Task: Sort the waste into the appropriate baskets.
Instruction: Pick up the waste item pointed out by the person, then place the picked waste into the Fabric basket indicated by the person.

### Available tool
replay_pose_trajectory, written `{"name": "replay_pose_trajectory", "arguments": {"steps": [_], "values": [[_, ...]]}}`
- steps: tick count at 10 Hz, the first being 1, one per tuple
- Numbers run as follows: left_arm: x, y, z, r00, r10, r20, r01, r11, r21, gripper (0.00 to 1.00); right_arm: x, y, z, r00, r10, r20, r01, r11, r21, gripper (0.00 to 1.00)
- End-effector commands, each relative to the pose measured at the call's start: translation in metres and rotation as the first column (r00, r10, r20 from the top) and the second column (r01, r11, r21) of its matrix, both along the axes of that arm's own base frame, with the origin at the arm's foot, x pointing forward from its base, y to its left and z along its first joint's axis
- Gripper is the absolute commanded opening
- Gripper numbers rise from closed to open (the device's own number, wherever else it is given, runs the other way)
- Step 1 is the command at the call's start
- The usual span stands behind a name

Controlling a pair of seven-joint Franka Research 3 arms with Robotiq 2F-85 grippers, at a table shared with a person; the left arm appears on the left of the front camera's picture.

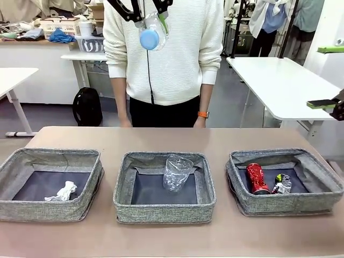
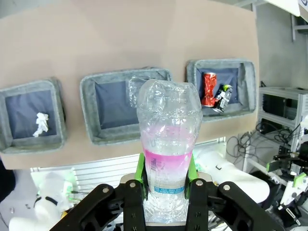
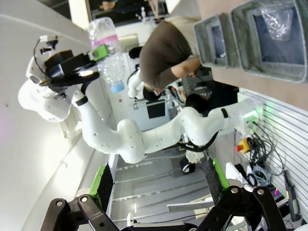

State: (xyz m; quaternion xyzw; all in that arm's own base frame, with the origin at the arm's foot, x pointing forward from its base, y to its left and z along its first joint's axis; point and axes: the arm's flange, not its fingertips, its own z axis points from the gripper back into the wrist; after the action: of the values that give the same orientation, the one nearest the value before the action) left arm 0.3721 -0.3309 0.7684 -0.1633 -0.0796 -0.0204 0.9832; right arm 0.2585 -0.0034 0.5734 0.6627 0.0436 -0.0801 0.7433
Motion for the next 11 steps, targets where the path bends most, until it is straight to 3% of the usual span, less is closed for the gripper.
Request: {"name": "replay_pose_trajectory", "arguments": {"steps": [1, 11], "values": [[-0.0037, 0.0058, -0.0035, 1.000, -0.003, 0.014, 0.003, 1.000, 0.020, 0.35, 0.0013, 0.0017, 0.0050, 1.000, 0.001, 0.015, -0.001, 1.000, 0.023, 1.00], [-0.0037, 0.0058, -0.0035, 1.000, -0.003, 0.014, 0.003, 1.000, 0.020, 0.35, 0.0013, 0.0017, 0.0050, 1.000, 0.001, 0.015, -0.001, 1.000, 0.023, 1.00]]}}
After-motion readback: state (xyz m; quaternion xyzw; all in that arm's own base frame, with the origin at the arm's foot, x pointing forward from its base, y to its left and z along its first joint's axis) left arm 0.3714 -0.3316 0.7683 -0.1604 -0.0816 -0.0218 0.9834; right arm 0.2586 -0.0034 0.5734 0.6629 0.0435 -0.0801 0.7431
